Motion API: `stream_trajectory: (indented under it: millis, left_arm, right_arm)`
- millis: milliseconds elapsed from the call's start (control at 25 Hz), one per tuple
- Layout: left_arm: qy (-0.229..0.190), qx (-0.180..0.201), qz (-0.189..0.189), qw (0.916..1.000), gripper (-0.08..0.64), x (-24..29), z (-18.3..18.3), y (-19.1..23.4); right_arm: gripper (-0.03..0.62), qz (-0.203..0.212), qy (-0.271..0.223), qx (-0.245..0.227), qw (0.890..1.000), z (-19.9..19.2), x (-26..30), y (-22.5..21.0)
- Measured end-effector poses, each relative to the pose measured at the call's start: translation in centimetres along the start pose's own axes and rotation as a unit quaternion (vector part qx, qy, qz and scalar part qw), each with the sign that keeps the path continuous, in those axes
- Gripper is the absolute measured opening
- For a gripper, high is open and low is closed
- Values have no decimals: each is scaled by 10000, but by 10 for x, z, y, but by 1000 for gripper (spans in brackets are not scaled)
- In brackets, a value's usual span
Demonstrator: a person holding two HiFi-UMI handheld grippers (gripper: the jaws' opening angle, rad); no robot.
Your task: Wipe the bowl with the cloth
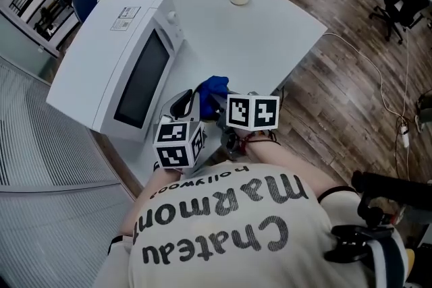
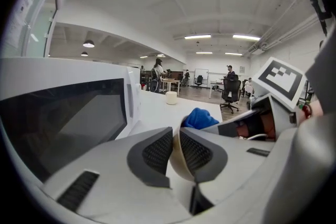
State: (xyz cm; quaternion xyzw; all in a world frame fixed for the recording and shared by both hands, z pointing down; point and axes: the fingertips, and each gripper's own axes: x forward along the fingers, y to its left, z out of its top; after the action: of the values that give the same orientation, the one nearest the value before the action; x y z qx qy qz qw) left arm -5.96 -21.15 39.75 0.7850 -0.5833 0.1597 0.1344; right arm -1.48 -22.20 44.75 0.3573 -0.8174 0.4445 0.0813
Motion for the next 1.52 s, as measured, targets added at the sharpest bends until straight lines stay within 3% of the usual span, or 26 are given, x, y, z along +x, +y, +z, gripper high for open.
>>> stream_trajectory:
  millis: [240, 640, 760, 920, 1040, 1120, 1200, 1400, 1520]
  left_arm:
    - [-188, -121, 186, 9996, 40, -1, 6, 4]
    - [-245, -381, 330, 9984, 43, 1, 8, 15]
    - [-161, -448, 176, 9987, 43, 3, 4, 8]
    - [-177, -668, -148, 9975, 41, 3, 6, -3]
    - [-149, -829, -308, 9960, 43, 0, 7, -3]
    - [-133, -739, -340, 9966, 44, -2, 7, -3]
    - [-115, -644, -346, 9973, 44, -2, 6, -5]
    - [-34, -695, -369, 9969, 48, 0, -2, -5]
    - [17, -821, -279, 9962, 49, 1, -8, 3]
  right_arm:
    - [63, 79, -184, 1051, 9943, 3, -7, -5]
    - [63, -111, -96, 1497, 9886, -10, -13, -14]
    - [63, -122, -70, 1000, 9949, -8, -16, -12]
    - [63, 523, 28, -50, 9986, 0, -15, 21]
    - [63, 840, 262, -182, 9960, -4, -13, 30]
    - [61, 911, 400, -120, 9950, -8, -10, 29]
    - [61, 778, 474, -324, 9953, -12, -5, 25]
    - [63, 154, 498, -1705, 9840, -17, 1, 14]
    - [61, -24, 622, -1693, 9836, -23, 7, 3]
